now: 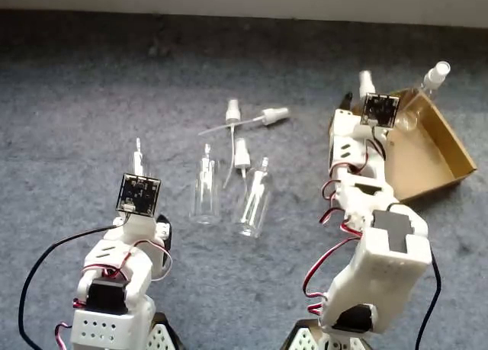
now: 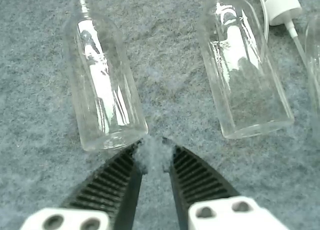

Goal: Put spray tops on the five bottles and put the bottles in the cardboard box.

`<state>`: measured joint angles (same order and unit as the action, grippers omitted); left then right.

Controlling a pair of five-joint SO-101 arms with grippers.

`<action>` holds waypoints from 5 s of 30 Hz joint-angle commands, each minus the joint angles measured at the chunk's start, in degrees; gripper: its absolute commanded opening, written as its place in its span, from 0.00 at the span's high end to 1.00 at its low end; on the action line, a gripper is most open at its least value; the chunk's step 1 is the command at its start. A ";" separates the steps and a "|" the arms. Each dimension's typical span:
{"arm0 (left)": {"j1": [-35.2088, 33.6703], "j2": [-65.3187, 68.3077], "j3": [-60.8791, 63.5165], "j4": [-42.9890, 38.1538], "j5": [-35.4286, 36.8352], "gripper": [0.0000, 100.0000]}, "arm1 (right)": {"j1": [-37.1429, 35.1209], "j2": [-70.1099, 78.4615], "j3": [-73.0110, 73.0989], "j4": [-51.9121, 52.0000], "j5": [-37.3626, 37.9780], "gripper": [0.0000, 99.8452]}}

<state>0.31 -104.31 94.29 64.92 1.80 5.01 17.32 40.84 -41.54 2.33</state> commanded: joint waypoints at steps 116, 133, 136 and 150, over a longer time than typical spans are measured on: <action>0.92 -0.48 2.77 -4.13 -0.62 1.00 | 1.27 19.82 -88.31 126.20 15.03 0.74; 0.92 -0.48 2.77 -4.13 -0.62 1.00 | 1.36 27.03 -92.62 125.85 15.03 0.77; 0.92 -0.48 2.77 -4.13 -0.62 1.00 | 1.36 26.86 -92.62 125.67 15.03 0.85; 0.92 -0.48 2.77 -4.13 -0.62 1.00 | 2.68 27.21 -102.02 130.07 14.95 0.87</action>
<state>0.31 -104.31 95.87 61.58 1.71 6.86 45.63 -55.96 86.37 17.01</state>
